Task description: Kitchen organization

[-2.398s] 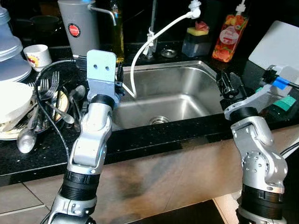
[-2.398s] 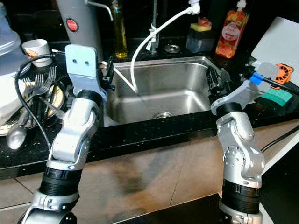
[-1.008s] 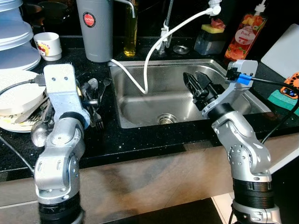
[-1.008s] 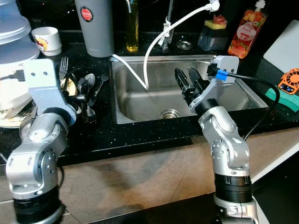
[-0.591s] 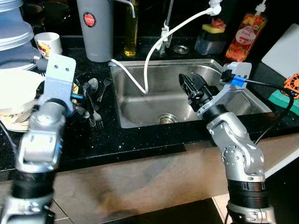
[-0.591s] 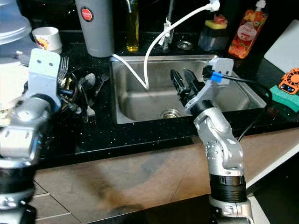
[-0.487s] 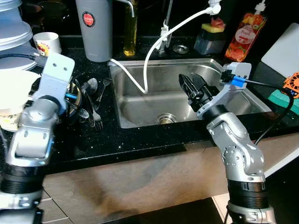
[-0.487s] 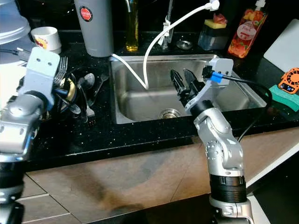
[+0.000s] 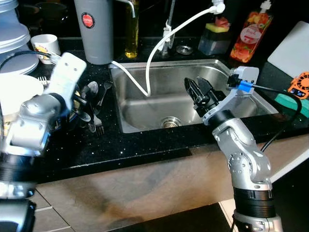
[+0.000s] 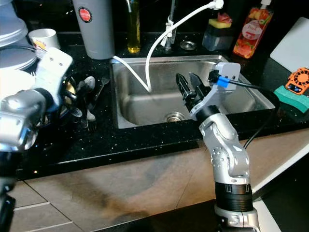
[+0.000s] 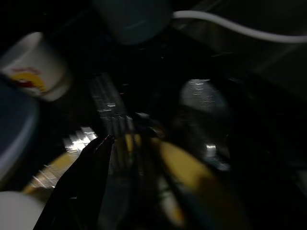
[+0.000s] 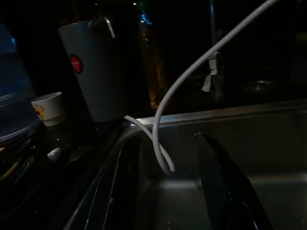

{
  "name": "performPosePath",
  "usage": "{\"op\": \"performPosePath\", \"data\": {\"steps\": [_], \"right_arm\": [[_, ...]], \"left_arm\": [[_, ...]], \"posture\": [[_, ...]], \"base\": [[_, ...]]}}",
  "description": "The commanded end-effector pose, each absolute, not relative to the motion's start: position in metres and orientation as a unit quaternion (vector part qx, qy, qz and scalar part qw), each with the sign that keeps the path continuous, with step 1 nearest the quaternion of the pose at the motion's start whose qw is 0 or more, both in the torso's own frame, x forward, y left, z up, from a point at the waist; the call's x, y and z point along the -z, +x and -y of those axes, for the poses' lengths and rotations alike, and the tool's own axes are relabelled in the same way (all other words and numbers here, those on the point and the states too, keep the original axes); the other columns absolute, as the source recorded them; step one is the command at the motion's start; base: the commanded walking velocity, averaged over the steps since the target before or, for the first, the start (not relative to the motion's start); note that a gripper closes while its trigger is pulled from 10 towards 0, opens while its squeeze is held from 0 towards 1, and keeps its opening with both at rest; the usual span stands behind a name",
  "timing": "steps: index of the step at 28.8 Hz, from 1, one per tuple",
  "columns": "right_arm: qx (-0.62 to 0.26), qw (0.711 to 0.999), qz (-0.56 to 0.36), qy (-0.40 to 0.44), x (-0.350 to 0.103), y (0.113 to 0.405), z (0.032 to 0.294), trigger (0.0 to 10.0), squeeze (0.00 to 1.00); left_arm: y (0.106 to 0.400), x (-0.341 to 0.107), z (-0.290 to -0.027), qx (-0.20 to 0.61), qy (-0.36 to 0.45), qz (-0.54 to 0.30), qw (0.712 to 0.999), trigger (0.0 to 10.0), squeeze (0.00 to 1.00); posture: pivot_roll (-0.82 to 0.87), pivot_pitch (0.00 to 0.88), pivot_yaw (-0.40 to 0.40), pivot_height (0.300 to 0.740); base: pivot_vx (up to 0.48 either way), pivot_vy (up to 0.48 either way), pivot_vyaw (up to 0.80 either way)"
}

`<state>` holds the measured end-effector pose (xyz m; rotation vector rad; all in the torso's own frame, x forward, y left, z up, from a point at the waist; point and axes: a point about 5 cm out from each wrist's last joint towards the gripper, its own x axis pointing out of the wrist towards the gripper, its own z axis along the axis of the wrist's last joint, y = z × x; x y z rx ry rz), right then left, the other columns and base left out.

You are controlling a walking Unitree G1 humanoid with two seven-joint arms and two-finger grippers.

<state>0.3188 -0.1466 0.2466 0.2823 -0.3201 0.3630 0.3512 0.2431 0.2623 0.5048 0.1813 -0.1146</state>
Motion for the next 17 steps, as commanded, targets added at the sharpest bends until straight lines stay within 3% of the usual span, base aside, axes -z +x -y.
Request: {"op": "performPosePath", "data": {"steps": [1, 7, 8, 10, 11, 12, 14, 15, 16, 17], "right_arm": [[-0.174, 0.961, 0.165, 0.138, -0.247, 0.317, 0.148, 10.0, 0.0], [-0.173, 0.961, 0.165, 0.139, -0.247, 0.317, 0.148, 10.0, 0.0], [-0.173, 0.961, 0.165, 0.138, -0.247, 0.317, 0.148, 10.0, 0.0], [-0.173, 0.961, 0.165, 0.138, -0.247, 0.317, 0.148, 10.0, 0.0], [-0.173, 0.961, 0.166, 0.138, -0.248, 0.317, 0.148, 10.0, 0.0], [-0.171, 0.961, 0.166, 0.137, -0.248, 0.317, 0.148, 10.0, 0.0], [-0.17, 0.962, 0.167, 0.137, -0.248, 0.316, 0.149, 10.0, 0.0], [-0.168, 0.962, 0.167, 0.137, -0.248, 0.316, 0.15, 10.0, 0.0], [-0.168, 0.962, 0.167, 0.137, -0.248, 0.316, 0.15, 10.0, 0.0], [-0.167, 0.962, 0.167, 0.137, -0.248, 0.316, 0.15, 10.0, 0.0]], "left_arm": [[0.356, -0.261, -0.252, 0.047, 0.267, -0.097, 0.958, 10.0, 0.0], [0.362, -0.26, -0.256, 0.045, 0.267, -0.102, 0.957, 10.0, 0.0], [0.365, -0.258, -0.256, 0.049, 0.251, -0.108, 0.961, 8.9, 0.0], [0.366, -0.257, -0.257, 0.052, 0.238, -0.112, 0.963, 8.6, 0.0], [0.367, -0.255, -0.258, 0.056, 0.222, -0.117, 0.966, 6.4, 0.0], [0.37, -0.253, -0.259, 0.063, 0.204, -0.121, 0.97, 4.9, 0.0], [0.371, -0.252, -0.259, 0.065, 0.2, -0.121, 0.97, 4.9, 0.0], [0.373, -0.252, -0.259, 0.067, 0.195, -0.119, 0.971, 0.8, 0.0], [0.373, -0.252, -0.259, 0.067, 0.195, -0.119, 0.971, 0.8, 0.0], [0.374, -0.253, -0.259, 0.07, 0.195, -0.118, 0.971, 0.0, 0.0]], "posture": [[0.07, 0.004, -0.022, 0.74], [0.06, 0.009, -0.024, 0.74], [0.06, 0.009, -0.024, 0.74], [0.06, 0.009, -0.024, 0.74], [0.06, 0.009, -0.024, 0.74], [0.06, 0.009, -0.024, 0.74], [0.06, 0.009, -0.024, 0.74], [0.05, 0.011, -0.021, 0.74], [0.05, 0.011, -0.021, 0.74], [0.05, 0.011, -0.021, 0.74]], "base": [[0.0, 0.0, 0.0], [0.0, 0.0, 0.0], [0.0, 0.0, 0.0], [0.0, 0.0, 0.0], [0.0, 0.0, 0.0], [0.0, 0.0, 0.0], [0.0, 0.0, 0.0], [0.0, 0.0, 0.0], [0.0, 0.0, 0.0], [0.0, 0.0, 0.0]]}}
